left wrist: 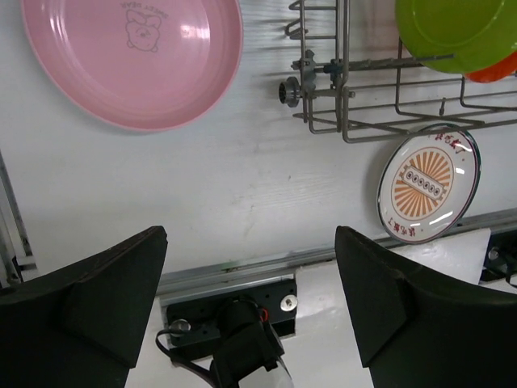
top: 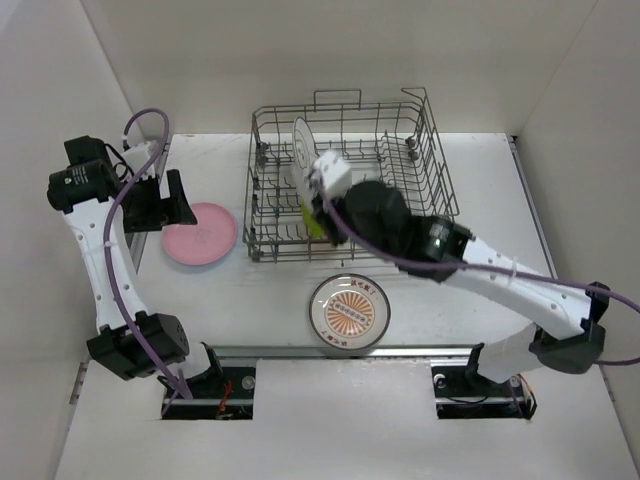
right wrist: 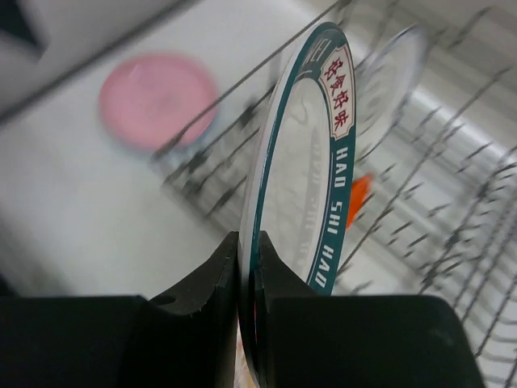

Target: Unload the plates from the dish rack

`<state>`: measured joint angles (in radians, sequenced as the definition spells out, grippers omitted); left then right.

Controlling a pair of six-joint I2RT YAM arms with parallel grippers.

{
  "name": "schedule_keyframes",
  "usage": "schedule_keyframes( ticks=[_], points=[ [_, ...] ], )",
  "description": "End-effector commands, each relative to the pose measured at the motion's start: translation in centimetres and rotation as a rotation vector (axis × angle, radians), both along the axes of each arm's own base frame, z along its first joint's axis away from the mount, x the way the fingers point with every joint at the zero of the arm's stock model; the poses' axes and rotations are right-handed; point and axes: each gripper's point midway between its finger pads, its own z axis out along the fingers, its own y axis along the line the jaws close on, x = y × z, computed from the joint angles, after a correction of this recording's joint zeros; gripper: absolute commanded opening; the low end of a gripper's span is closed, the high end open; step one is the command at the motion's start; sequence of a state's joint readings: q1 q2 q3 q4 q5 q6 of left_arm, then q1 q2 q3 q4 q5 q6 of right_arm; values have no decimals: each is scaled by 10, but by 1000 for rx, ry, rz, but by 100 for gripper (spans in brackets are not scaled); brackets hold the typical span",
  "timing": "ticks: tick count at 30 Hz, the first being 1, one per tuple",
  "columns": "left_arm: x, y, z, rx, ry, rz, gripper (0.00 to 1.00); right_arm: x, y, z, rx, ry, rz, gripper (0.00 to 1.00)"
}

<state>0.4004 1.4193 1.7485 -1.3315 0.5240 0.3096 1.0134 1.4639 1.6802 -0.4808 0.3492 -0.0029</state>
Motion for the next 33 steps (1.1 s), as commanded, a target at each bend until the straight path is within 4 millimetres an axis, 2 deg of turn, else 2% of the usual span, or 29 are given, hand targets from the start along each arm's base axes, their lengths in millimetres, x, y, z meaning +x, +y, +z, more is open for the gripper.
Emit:
schedule_keyframes(
  ticks=[1, 2, 5, 6, 9, 11, 13, 14, 16, 17, 24, 26, 27, 28, 30, 33],
  points=[
    [-31, -17, -2, -41, 63, -28, 83, -55, -20, -43, -162, 74, -4, 0],
    [-34, -18, -2, -39, 57, -28, 83, -80, -24, -70, -259, 121, 14, 0],
    [-42, -20, 1, -25, 47, -25, 83, -122, -27, -101, -305, 237, 31, 0],
    [-43, -21, 3, -21, 38, -25, 83, -145, -27, -121, -375, 274, 79, 0],
    [-56, -24, 3, -9, 40, -30, 83, -178, -26, -160, -474, 369, 110, 0],
    [-62, -26, 7, -1, 23, -30, 83, -181, -31, -183, -516, 408, 44, 0],
    [-68, -25, 5, 17, 35, -29, 85, -173, -41, -200, -580, 394, -39, 1],
    [-70, -26, 5, 13, 43, -29, 85, -170, -43, -216, -635, 389, -78, 1],
    [-75, -26, 5, 33, 31, -33, 86, -165, -40, -231, -660, 380, -134, 4],
    [-76, -24, 5, 45, 32, -36, 86, -160, -34, -244, -682, 362, -162, 4],
    [-78, -25, 8, 50, 29, -44, 86, -139, -17, -275, -737, 283, -294, 4],
    [-78, -25, 8, 50, 29, -44, 86, -139, -13, -282, -755, 283, -296, 11],
    [-79, -25, 6, 46, 37, -44, 86, -139, -11, -282, -763, 282, -297, 32],
    [-79, -23, 5, 59, 39, -48, 86, -139, -15, -288, -798, 281, -301, 44],
    [-79, -23, 5, 59, 39, -48, 86, -139, -14, -285, -797, 281, -301, 68],
    [-79, -21, 7, 75, 31, -53, 87, -137, -10, -270, -774, 272, -303, 81]
  ],
)
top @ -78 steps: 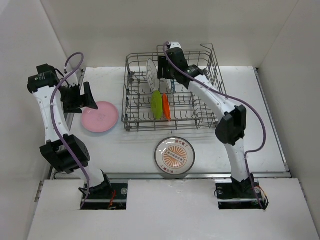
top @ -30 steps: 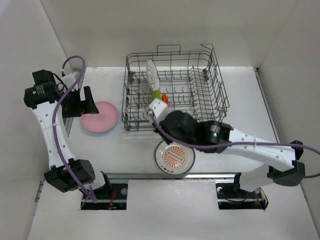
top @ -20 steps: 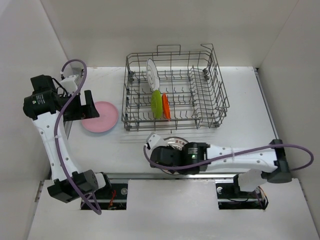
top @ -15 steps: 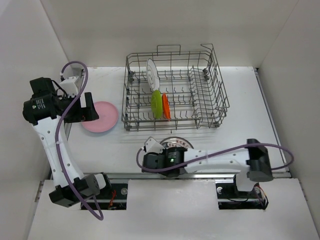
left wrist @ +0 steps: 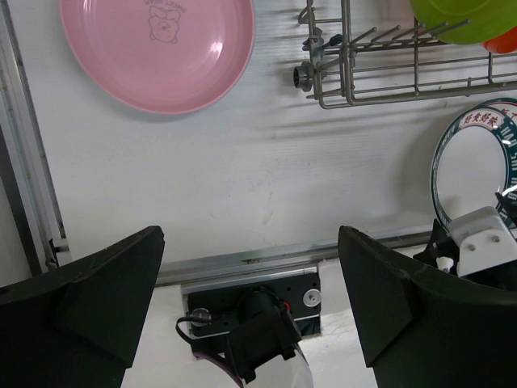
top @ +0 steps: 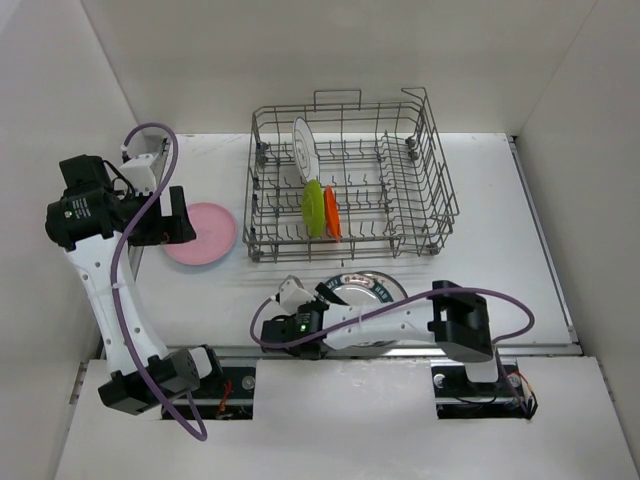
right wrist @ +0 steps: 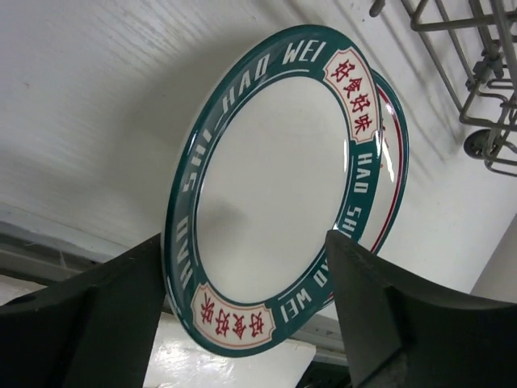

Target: Unload the plates from the dish rack

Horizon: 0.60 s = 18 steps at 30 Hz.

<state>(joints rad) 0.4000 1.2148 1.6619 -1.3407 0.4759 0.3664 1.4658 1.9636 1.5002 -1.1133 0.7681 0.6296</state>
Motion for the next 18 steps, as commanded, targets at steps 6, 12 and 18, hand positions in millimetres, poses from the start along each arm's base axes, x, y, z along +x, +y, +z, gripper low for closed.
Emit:
schedule_keyframes(
  ticks=[6, 12, 18],
  points=[
    [-19, -10, -5, -64, 150, -54, 88, 10, 20, 108, 228, -70, 12, 94],
    [23, -13, 25, -111, 90, -79, 88, 24, 19, 126, 402, 81, 57, 94],
    [82, -41, 33, -71, 44, -164, 88, 67, 5, 194, 688, -29, -35, 94]
  ],
)
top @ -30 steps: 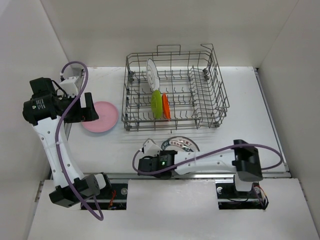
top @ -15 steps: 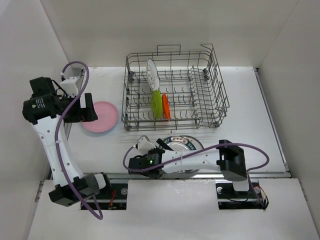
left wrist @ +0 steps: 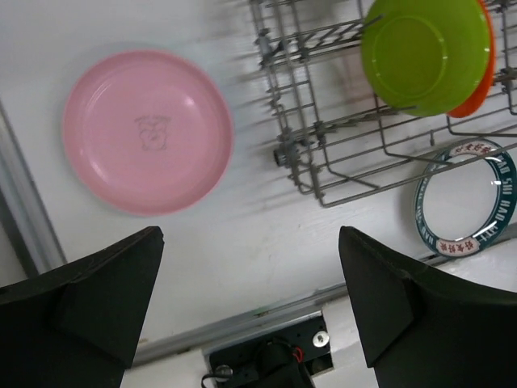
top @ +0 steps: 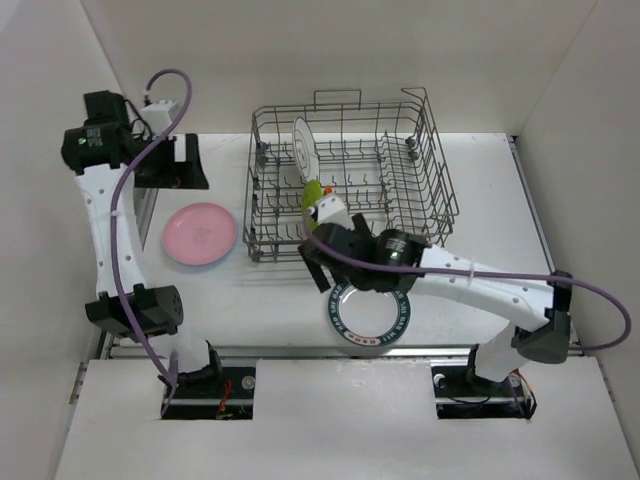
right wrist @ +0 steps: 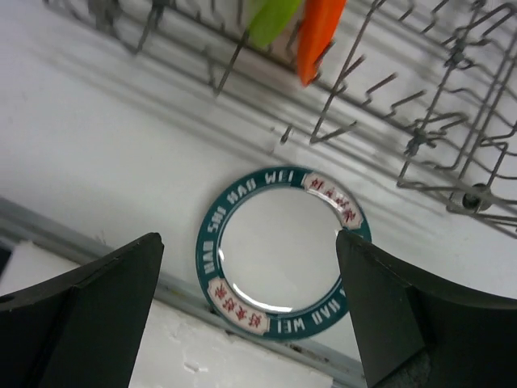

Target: Unload the plates from the dish rack

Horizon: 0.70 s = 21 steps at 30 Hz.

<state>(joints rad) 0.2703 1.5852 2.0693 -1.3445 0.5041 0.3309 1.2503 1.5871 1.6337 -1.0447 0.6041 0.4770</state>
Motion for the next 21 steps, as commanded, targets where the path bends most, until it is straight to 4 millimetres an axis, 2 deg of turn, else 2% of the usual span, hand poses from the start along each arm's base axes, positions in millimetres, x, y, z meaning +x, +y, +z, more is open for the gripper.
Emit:
schedule_keyframes(
  ticks=[1, 2, 3, 4, 6, 7, 8, 9, 10, 11, 12, 13, 14, 15, 16, 19, 20, 21],
  points=[
    [-4, -39, 4, -16, 60, -61, 88, 32, -11, 67, 272, -96, -67, 94],
    [11, -46, 0, -15, 64, -57, 88, 46, -23, 83, 320, -135, -117, 94],
    [31, -60, 4, 19, -2, -76, 88, 73, -45, 99, 370, -200, -221, 94],
    [44, -68, 4, 27, -29, -73, 88, 85, -61, 111, 396, -242, -278, 94],
    [71, -89, 0, 22, -60, -44, 89, 108, -94, 120, 397, -294, -393, 94],
    [91, -99, 7, 9, -130, -40, 89, 122, -107, 123, 395, -315, -448, 94],
    [102, -107, 7, -2, -151, -37, 89, 148, -135, 121, 373, -333, -549, 94],
    [117, -115, -4, -11, -145, -31, 91, 161, -147, 119, 366, -330, -590, 94],
    [127, -129, 2, -29, -176, -27, 91, 174, -158, 116, 363, -324, -624, 94],
    [141, -137, 5, -34, -211, -26, 92, 193, -182, 121, 380, -326, -683, 94],
    [156, -144, -13, -25, -186, -21, 92, 207, -190, 109, 360, -304, -711, 94],
    [164, -154, -16, -5, -196, -25, 92, 216, -200, 107, 358, -300, -735, 94],
    [172, -160, -8, -8, -226, -19, 93, 222, -210, 104, 350, -302, -764, 94],
    [181, -166, -11, -2, -237, -21, 93, 234, -226, 102, 345, -312, -809, 94],
    [192, -174, -28, 2, -218, -31, 95, 239, -234, 97, 333, -307, -831, 94],
    [212, -186, -36, -14, -249, -36, 95, 256, -257, 87, 367, -276, -866, 94],
    [217, -194, -45, -14, -245, -47, 95, 261, -261, 82, 378, -267, -877, 94],
    [223, -200, -44, -14, -270, -48, 96, 263, -268, 78, 376, -269, -894, 94]
  ],
)
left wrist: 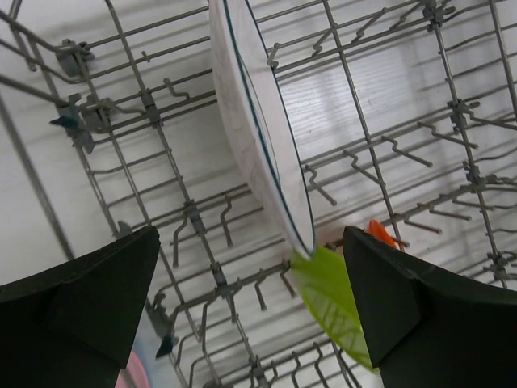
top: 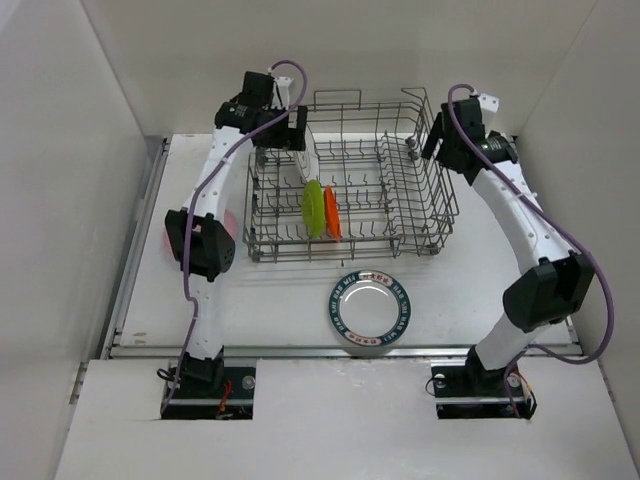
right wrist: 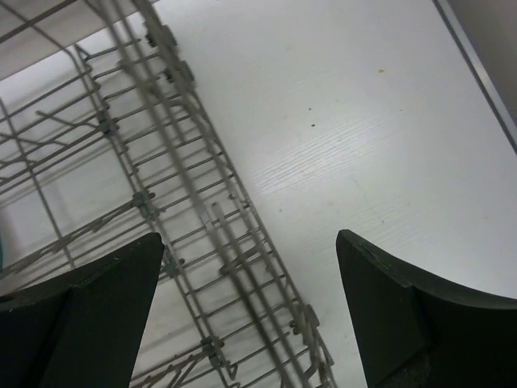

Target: Unload the plates from the dish rack

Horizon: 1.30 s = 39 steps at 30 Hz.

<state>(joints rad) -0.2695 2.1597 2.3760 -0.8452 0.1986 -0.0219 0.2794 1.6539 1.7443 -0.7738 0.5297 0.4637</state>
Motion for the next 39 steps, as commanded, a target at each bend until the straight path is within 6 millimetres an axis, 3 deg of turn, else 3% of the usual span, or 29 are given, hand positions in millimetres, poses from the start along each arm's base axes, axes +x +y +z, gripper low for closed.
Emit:
schedule_keyframes(
  ticks=[1, 5, 9, 10, 11, 13, 14, 18, 19, 24, 27, 28, 32, 34, 36, 39],
  points=[
    [28, -8, 34, -32, -158, 48, 96, 15, -16, 19, 63, -85, -21, 94],
    [42, -11, 15, 21, -167, 79, 97, 27, -35, -14, 26, -21, -83, 94],
    [46, -12, -21, 68, -101, 92, 75, 36, -40, -44, -10, 50, -88, 94],
    [44, -11, -29, 76, -81, 91, 62, 37, -40, -48, -13, 60, -88, 94],
    [45, -12, -34, 79, -72, 91, 55, 38, -40, -53, -15, 71, -88, 94],
    [43, -17, -42, 87, -52, 80, 43, 42, -39, -62, -18, 83, -88, 94],
    [42, -18, -42, 80, -50, 73, 31, 42, -39, -62, -25, 86, -82, 94],
    [38, -26, -43, 31, -21, 70, 8, 47, -37, -75, -23, 108, -75, 94],
    [37, -26, -38, 18, -25, 80, 0, 47, -37, -84, -28, 129, -75, 94],
    [35, -32, -5, -36, -79, 110, 0, 51, -36, -96, -39, 155, -70, 93],
    [38, -31, 25, -58, -146, 117, 0, 53, -39, -91, -50, 141, -84, 93],
    [36, -36, 48, -72, -199, 102, 0, 53, -39, -91, -50, 141, -84, 93],
    [32, -32, 95, -68, -314, 108, 0, 55, -39, -79, -52, 117, -79, 93],
    [29, -34, 104, -63, -336, 102, 0, 53, -41, -72, -55, 102, -86, 91],
    [25, -33, 125, -83, -381, 104, 0, 51, -43, -66, -65, 92, -88, 91],
    [22, -32, 132, -88, -392, 104, 0, 48, -44, -51, -58, 61, -88, 91]
  ],
)
